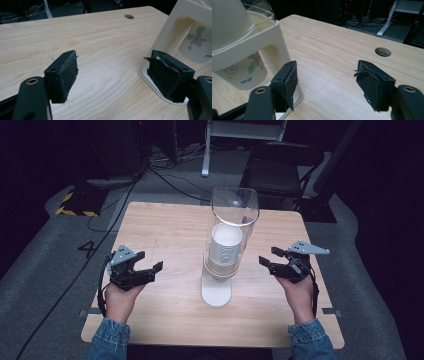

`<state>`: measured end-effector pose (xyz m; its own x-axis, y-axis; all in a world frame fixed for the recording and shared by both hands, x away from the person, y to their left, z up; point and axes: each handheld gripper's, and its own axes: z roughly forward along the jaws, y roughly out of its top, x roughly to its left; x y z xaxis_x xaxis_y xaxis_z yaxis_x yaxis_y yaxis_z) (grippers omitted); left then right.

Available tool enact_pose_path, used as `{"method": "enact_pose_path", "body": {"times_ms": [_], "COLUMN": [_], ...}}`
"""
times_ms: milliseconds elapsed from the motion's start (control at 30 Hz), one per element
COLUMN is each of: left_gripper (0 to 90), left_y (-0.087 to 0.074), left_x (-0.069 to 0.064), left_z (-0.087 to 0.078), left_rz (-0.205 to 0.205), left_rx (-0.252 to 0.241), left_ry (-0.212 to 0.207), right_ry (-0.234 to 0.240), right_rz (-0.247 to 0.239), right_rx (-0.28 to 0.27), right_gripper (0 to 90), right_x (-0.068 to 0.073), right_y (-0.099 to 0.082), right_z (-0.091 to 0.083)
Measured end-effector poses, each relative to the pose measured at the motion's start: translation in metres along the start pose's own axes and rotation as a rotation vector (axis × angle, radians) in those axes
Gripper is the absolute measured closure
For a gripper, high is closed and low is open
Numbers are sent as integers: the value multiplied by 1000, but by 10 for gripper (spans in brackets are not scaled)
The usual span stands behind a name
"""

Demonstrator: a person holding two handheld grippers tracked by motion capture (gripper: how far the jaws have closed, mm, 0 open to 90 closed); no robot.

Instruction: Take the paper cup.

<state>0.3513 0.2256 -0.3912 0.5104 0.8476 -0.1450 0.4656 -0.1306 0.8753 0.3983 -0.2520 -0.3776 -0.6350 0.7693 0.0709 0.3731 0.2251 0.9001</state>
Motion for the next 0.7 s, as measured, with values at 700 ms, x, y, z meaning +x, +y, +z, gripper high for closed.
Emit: {"method": "enact_pose_path", "body": {"times_ms": [700], "left_gripper": [243], "left_y": [-4], "left_x": [2], "left_z": [-2], "left_rz": [1], "left_rx": [20], "left_ry": [21], "right_ry": [83], "right_rz": [-54], "right_rx": [64], "right_gripper": [292], "right_x": [31], "right_y": [0], "right_z": [19]}}
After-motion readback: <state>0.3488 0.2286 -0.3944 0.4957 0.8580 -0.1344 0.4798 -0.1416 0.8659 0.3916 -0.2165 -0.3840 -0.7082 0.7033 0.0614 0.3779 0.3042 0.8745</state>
